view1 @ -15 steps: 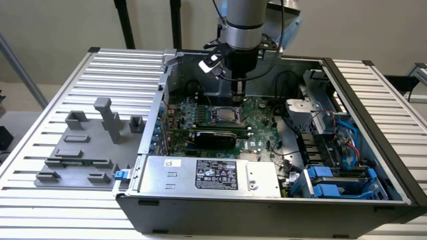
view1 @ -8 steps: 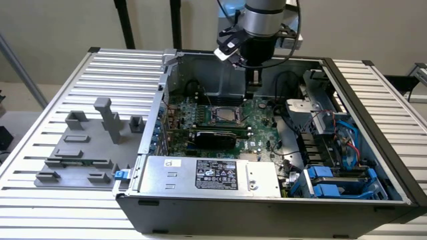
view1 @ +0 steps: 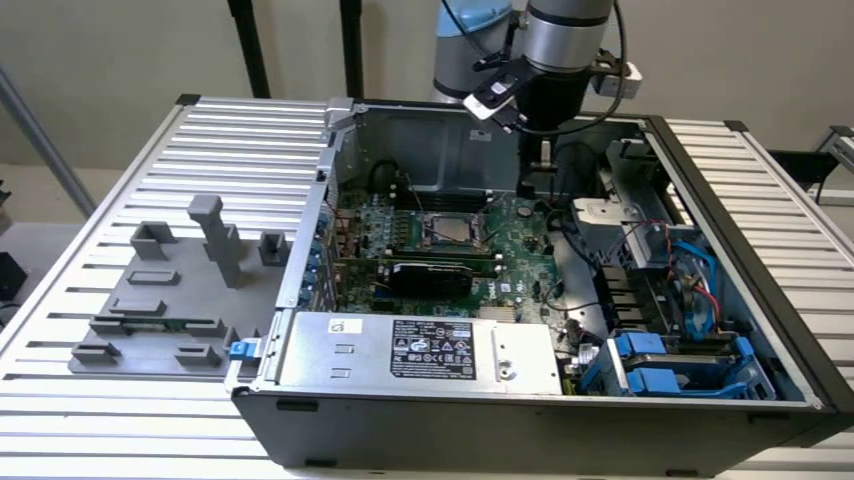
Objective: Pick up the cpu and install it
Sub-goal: 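Close the cpu cover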
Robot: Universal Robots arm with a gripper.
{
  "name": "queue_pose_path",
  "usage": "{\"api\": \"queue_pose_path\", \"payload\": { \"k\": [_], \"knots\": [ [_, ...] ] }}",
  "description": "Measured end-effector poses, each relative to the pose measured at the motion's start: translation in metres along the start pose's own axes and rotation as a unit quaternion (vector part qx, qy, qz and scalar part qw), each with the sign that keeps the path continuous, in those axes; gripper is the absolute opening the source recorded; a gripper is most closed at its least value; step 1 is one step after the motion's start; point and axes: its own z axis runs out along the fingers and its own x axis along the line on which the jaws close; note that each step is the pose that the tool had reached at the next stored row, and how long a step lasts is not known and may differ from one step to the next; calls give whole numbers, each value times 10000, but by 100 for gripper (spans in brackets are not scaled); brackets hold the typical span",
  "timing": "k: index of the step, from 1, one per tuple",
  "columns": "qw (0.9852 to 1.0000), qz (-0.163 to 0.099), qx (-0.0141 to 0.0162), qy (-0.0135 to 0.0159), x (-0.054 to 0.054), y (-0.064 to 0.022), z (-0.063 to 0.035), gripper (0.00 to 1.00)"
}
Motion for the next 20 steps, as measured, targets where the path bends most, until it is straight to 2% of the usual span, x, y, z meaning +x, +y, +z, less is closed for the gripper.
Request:
{"api": "queue_pose_path", "payload": {
  "k": [4, 10, 13, 14, 15, 20],
  "knots": [
    [10000, -16, 0, -1, 3, 41, 71, 11],
    [10000, -67, -1, 1, -2, 38, 180, 11],
    [9999, -102, 8, 2, -6, -2, 218, 11],
    [9999, -108, 30, -1, -7, -20, 220, 11],
    [9999, -112, 75, -3, -8, -34, 220, 11],
    [9991, -132, 412, -19, -11, -85, 219, 11]
  ]
}}
